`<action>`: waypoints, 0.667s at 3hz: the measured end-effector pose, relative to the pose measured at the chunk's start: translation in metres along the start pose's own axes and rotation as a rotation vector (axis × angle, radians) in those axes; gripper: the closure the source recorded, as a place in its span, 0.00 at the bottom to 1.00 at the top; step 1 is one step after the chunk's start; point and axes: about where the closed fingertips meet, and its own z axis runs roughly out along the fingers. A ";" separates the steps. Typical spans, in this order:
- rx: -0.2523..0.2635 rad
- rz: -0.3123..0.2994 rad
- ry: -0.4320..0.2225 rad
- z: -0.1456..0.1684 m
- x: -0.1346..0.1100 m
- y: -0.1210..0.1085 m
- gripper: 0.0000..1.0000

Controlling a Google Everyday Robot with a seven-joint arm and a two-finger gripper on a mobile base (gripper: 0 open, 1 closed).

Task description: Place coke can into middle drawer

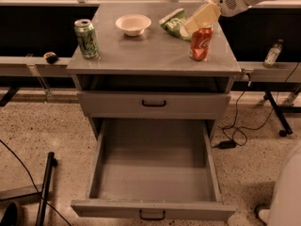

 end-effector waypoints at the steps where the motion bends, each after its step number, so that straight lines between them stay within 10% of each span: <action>1: 0.031 0.061 0.011 0.027 0.008 -0.020 0.00; 2: 0.058 0.086 0.010 0.042 0.014 -0.032 0.00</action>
Offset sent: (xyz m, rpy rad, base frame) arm 0.0678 -0.0074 -0.0384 0.0428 0.0108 -0.1525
